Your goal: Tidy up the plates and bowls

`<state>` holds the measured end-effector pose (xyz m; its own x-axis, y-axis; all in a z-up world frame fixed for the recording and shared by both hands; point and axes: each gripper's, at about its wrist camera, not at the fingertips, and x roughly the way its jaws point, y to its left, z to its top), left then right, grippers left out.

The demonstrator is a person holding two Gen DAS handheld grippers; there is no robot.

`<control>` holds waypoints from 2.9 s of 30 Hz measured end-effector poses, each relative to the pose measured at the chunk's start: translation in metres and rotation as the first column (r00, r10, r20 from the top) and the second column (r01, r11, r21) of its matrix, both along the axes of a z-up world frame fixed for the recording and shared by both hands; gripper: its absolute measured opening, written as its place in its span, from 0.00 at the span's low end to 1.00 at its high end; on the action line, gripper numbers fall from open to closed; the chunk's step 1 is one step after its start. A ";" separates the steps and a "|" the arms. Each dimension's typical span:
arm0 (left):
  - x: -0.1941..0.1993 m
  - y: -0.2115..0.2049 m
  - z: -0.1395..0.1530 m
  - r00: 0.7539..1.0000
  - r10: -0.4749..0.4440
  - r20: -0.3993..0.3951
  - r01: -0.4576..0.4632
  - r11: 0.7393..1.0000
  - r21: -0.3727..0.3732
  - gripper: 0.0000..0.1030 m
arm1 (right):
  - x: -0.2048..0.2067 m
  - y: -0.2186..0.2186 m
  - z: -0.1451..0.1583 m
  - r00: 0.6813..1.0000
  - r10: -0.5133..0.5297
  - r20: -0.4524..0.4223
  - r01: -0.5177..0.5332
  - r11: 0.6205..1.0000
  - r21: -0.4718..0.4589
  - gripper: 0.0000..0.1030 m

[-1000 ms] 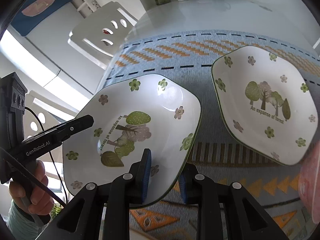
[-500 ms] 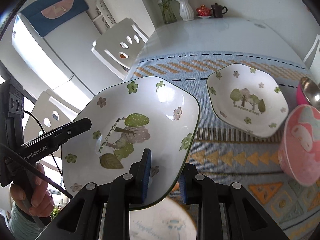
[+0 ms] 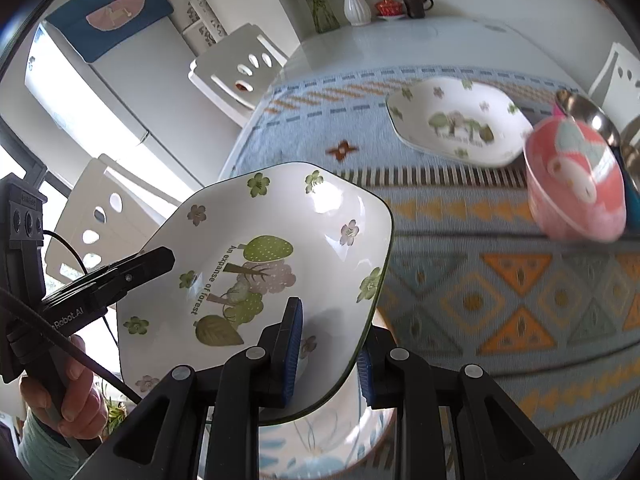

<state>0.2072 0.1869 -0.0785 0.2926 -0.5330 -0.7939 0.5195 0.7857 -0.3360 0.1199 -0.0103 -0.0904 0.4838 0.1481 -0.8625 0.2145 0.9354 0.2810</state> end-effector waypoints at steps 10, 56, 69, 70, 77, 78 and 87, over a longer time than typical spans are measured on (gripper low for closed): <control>-0.034 0.004 -0.022 0.999 -0.028 -0.038 0.029 0.999 0.025 0.26 | -0.034 0.002 -0.020 0.998 -0.003 -0.062 0.004 1.000 0.023 0.23; -0.028 0.023 -0.044 0.994 0.009 -0.109 -0.001 0.997 0.075 0.25 | -0.034 0.004 -0.053 0.979 0.028 -0.200 -0.025 1.000 0.016 0.23; -0.011 0.026 -0.020 0.998 0.027 -0.052 -0.023 0.996 0.084 0.27 | -0.023 -0.011 -0.041 0.978 -0.004 -0.206 0.013 0.999 0.043 0.23; -0.009 0.025 -0.016 0.999 0.027 -0.047 -0.023 0.996 0.082 0.27 | -0.021 -0.013 -0.039 0.979 -0.007 -0.205 0.017 0.999 0.047 0.23; 0.011 0.008 0.012 1.000 -0.006 0.011 0.005 0.998 0.067 0.27 | -0.006 -0.021 -0.023 0.984 -0.027 -0.174 0.038 0.997 0.061 0.23; 0.014 0.004 0.014 1.000 -0.012 0.019 0.010 0.998 0.066 0.27 | -0.004 -0.023 -0.021 0.985 -0.031 -0.169 0.042 0.997 0.063 0.23; 0.049 -0.049 0.044 0.992 -0.098 0.083 0.094 0.995 0.044 0.27 | 0.015 -0.049 -0.004 0.987 -0.087 -0.133 0.098 0.992 0.078 0.23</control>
<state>0.2567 0.1377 -0.0346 0.3088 -0.5305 -0.7894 0.6184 0.7426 -0.2572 0.1353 -0.0594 -0.0940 0.3842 0.1824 -0.9051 0.3388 0.8841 0.3219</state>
